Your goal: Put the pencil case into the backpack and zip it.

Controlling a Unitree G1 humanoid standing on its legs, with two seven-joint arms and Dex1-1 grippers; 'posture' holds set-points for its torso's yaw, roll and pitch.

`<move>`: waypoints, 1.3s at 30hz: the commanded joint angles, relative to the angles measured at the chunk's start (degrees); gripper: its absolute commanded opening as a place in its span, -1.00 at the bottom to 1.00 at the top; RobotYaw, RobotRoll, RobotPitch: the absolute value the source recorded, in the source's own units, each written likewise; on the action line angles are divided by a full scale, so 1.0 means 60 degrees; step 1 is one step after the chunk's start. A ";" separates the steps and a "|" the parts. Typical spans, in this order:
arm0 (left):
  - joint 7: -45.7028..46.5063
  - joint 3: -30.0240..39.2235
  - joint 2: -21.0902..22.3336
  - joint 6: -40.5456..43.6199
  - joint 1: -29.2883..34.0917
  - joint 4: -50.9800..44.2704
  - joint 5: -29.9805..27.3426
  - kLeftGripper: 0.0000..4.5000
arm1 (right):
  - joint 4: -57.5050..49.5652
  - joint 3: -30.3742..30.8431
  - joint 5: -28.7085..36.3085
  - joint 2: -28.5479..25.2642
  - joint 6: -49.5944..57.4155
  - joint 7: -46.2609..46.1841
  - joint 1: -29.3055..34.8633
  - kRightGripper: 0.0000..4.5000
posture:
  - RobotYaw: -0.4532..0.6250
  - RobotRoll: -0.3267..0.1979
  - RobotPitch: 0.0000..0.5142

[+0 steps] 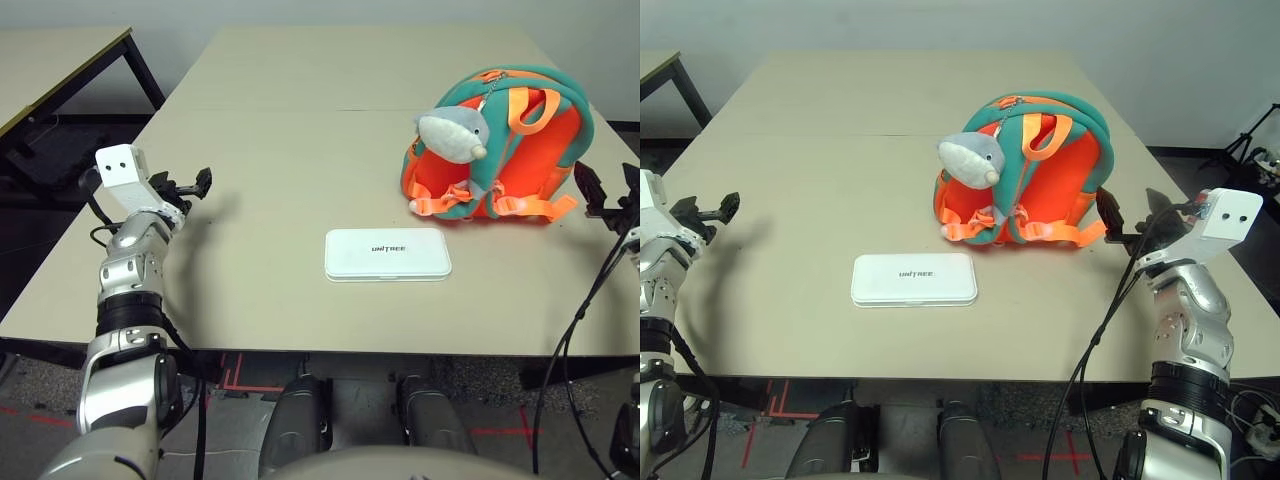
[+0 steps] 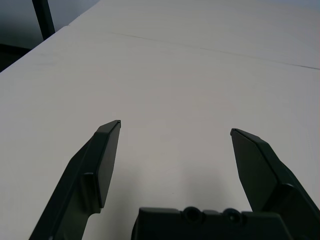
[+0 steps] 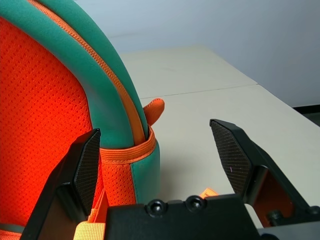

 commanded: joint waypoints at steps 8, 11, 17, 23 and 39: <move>-0.0722 -0.0538 0.0201 0.0369 -0.0492 0.0057 0.0161 1.00 | -0.0772 -0.0581 0.0537 -0.0488 0.0847 -0.0120 0.0107 0.99 | -0.41 0.25 -0.54; -0.1677 -0.0576 0.0715 0.1906 -0.1357 -0.0172 -0.0426 1.00 | -0.1906 -0.1106 0.1582 -0.1087 0.2871 -0.0293 0.0413 0.99 | -0.40 0.25 -0.56; -0.3495 -0.0640 0.2344 0.7478 -0.3071 -0.0384 -0.2068 1.00 | -0.4035 -0.2391 0.4236 -0.2587 0.7824 -0.0594 0.1807 0.99 | -0.43 0.25 -0.69; -0.4398 -0.0611 0.3050 1.2354 -0.3930 -0.0530 -0.3625 1.00 | -0.4196 -0.3338 0.7577 -0.3787 1.2924 -0.1500 0.1759 0.99 | -0.45 0.25 -0.74; -0.3592 -0.0704 0.1925 1.3524 -0.1533 -0.2554 -0.5801 1.00 | -0.3642 0.0268 0.8626 -0.2080 1.4245 -0.3149 -0.0177 -0.98 | -0.34 0.25 -0.70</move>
